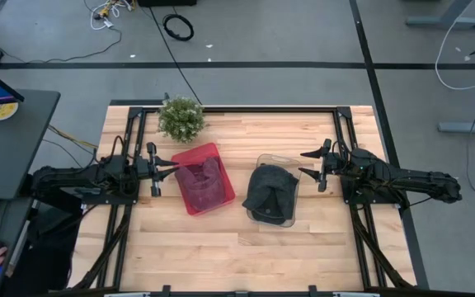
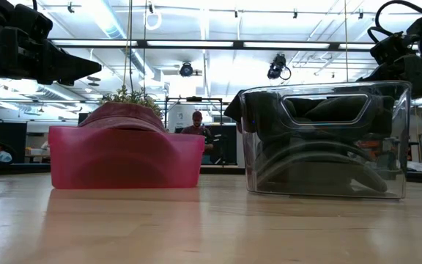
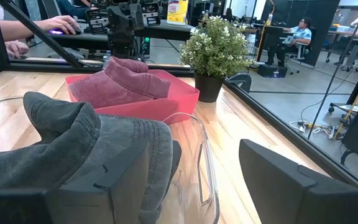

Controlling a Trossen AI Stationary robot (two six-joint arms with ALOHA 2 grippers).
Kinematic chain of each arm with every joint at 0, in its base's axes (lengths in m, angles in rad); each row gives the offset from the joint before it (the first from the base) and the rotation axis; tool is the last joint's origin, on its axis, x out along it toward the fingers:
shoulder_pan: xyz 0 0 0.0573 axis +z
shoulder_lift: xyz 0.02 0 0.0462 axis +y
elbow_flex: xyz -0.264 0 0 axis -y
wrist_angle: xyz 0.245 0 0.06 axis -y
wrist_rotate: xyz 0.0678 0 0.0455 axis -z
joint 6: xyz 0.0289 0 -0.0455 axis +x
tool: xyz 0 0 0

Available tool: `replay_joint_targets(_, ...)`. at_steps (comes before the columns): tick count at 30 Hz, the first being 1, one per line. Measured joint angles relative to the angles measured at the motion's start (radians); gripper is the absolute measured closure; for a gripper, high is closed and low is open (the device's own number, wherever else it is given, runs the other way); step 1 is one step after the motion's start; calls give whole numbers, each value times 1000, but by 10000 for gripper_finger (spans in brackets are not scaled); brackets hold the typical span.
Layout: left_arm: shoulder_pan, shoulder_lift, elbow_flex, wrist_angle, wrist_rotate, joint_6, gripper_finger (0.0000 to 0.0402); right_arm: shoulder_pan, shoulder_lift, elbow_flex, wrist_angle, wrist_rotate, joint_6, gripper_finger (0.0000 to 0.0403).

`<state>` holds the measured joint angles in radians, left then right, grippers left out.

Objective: Pick & Place hat
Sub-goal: Return to home position

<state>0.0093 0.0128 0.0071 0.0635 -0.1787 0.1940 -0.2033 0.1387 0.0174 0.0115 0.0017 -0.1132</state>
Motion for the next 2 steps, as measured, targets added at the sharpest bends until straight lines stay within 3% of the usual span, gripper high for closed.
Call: replay_joint_targets(2, 0, 0, 0, 0, 0, 0, 335, 0, 0, 0, 0, 0, 0, 150)
